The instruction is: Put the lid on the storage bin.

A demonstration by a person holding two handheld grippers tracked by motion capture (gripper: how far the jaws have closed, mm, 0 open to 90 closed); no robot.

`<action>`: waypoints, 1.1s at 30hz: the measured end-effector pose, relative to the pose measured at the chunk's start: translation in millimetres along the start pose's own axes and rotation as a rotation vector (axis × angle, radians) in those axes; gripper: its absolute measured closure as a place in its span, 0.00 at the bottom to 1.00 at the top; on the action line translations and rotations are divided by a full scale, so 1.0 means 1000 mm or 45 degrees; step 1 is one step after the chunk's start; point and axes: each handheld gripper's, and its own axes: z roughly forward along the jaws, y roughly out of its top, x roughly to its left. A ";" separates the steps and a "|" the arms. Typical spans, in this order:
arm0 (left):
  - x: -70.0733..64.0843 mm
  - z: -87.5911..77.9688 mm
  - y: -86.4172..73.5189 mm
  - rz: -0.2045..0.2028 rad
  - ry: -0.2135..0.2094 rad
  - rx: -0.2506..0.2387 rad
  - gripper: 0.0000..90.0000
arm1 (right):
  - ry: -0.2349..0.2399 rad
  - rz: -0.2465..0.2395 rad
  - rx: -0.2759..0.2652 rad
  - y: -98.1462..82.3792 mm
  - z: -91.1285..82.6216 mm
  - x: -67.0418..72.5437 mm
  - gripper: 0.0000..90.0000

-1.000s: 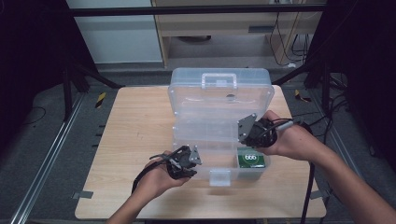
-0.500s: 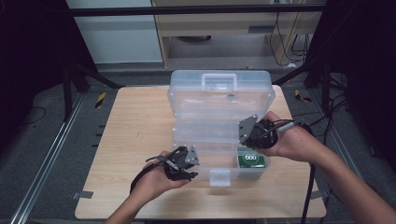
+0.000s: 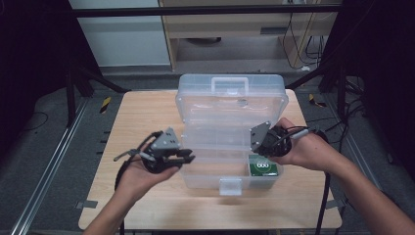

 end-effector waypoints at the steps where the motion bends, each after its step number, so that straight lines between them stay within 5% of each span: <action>1: 0.008 -0.004 0.002 -0.033 0.012 -0.024 0.91 | -0.002 0.000 0.002 0.000 0.000 0.000 0.92; 8: 0.045 -0.012 0.015 -0.190 0.036 -0.090 1.00 | -0.003 -0.005 -0.002 0.000 0.000 0.001 0.92; 19: 0.075 -0.001 0.041 -0.263 0.095 -0.069 1.00 | -0.008 -0.013 -0.001 -0.001 0.001 0.004 0.92; 33: 0.089 0.002 0.040 -0.343 0.106 -0.081 1.00 | -0.010 -0.010 -0.012 -0.002 0.002 0.006 0.92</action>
